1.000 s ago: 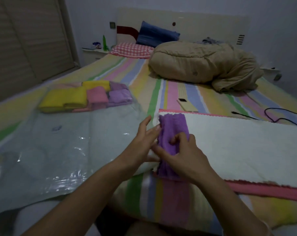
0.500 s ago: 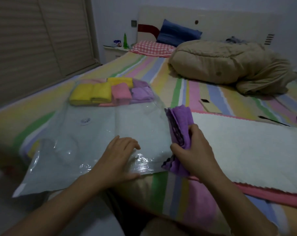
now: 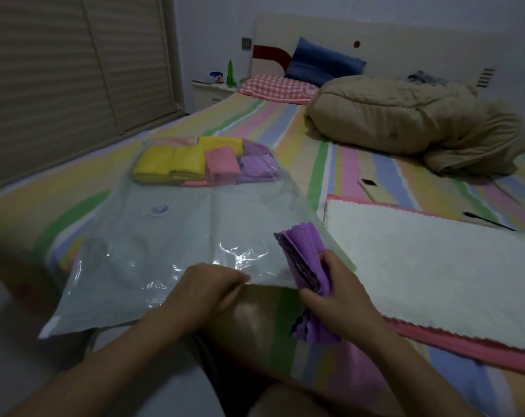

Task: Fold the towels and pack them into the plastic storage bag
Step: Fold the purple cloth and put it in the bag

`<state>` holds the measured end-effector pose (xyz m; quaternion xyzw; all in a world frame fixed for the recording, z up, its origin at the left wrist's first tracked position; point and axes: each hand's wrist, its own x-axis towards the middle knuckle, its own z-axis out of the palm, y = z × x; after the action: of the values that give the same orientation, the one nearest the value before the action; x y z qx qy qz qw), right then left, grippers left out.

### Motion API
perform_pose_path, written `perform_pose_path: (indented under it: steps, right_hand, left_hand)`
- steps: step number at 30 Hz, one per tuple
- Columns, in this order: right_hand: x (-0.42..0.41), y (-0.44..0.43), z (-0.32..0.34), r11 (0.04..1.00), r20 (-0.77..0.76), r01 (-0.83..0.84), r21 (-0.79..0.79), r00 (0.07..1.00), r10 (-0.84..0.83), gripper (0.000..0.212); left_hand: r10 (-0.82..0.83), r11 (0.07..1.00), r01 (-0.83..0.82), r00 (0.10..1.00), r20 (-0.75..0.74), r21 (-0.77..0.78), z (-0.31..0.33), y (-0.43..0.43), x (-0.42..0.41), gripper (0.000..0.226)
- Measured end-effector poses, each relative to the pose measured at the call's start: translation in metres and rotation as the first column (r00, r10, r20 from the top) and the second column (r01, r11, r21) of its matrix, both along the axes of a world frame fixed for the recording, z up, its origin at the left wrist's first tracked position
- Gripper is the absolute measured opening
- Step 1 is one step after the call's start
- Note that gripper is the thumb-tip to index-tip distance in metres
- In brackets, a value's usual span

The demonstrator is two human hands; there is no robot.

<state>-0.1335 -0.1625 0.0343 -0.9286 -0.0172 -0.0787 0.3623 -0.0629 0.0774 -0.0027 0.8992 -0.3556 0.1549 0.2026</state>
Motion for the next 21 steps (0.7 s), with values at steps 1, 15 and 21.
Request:
perform_pose_path:
  steps: [1, 15, 21]
  right_hand:
    - [-0.002, -0.001, 0.000, 1.000, 0.008, -0.005, -0.004, 1.000, 0.005, 0.027]
    - [-0.015, 0.033, 0.001, 0.771, 0.066, -0.245, -0.587, 0.936, 0.347, 0.049]
    - [-0.024, 0.046, 0.016, 0.736, 0.109, -0.295, -0.609, 0.888, 0.447, 0.049]
  left_hand:
    - [0.055, 0.993, -0.062, 0.995, -0.078, -0.096, 0.003, -0.001, 0.000, 0.029]
    - [-0.076, 0.769, -0.370, 0.757, -0.649, -0.521, 0.047, -0.002, 0.019, 0.016]
    - [-0.028, 0.784, -0.251, 0.899, -0.436, -0.568, 0.066, -0.008, 0.016, 0.010]
